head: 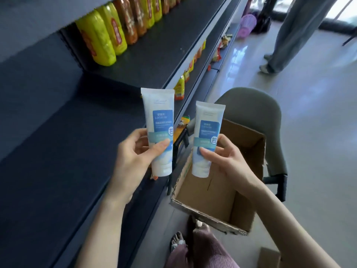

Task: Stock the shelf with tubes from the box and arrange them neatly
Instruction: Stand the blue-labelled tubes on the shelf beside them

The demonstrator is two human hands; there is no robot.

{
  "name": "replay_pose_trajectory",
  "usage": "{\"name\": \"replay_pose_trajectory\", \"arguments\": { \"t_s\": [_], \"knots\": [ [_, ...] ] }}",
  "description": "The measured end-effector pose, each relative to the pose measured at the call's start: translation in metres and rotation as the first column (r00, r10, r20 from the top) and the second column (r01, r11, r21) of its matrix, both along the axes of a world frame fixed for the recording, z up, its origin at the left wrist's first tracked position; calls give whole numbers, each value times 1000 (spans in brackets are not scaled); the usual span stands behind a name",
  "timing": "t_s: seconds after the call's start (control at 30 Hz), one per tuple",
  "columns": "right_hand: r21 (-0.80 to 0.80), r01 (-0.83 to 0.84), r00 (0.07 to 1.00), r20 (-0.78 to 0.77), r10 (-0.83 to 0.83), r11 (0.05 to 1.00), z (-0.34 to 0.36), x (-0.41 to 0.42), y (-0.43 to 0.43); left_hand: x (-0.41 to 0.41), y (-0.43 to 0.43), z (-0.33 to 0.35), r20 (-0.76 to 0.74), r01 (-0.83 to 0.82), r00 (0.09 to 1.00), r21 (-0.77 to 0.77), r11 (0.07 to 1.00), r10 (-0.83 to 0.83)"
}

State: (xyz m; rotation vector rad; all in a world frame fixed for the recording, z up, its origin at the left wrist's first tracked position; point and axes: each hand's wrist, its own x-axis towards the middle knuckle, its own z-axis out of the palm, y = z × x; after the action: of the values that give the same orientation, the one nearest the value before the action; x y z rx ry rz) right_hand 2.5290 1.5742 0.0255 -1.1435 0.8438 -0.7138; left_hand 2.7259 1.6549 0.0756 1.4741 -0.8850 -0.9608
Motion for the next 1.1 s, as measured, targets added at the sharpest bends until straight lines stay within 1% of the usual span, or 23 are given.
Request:
{"name": "replay_pose_trajectory", "arguments": {
  "t_s": [0.13,0.3,0.5,0.67,0.8,0.97,1.1],
  "knots": [
    [-87,-36,999,-26,34,996,28,17,14,15,29,27,3,-78,997,-82,994,79],
    [-147,-102,995,-32,98,984,59,27,21,30,68,53,26,-202,978,-145,969,207],
    [-243,-238,970,-6,244,940,96,27,22,12,106,78,29,-350,931,-212,912,364],
    [-305,-322,940,10,341,896,120,21,30,-19,138,99,14,-487,860,-277,828,510],
    [-340,-403,899,26,437,850,134,26,45,-39,184,113,28,-578,787,-313,753,616],
    [-390,-494,832,49,553,777,153,48,75,-44,245,131,5,-706,650,-367,606,760],
    [-428,-552,778,44,627,716,167,73,103,-39,283,146,-3,-740,579,-421,524,815]
  ]
}}
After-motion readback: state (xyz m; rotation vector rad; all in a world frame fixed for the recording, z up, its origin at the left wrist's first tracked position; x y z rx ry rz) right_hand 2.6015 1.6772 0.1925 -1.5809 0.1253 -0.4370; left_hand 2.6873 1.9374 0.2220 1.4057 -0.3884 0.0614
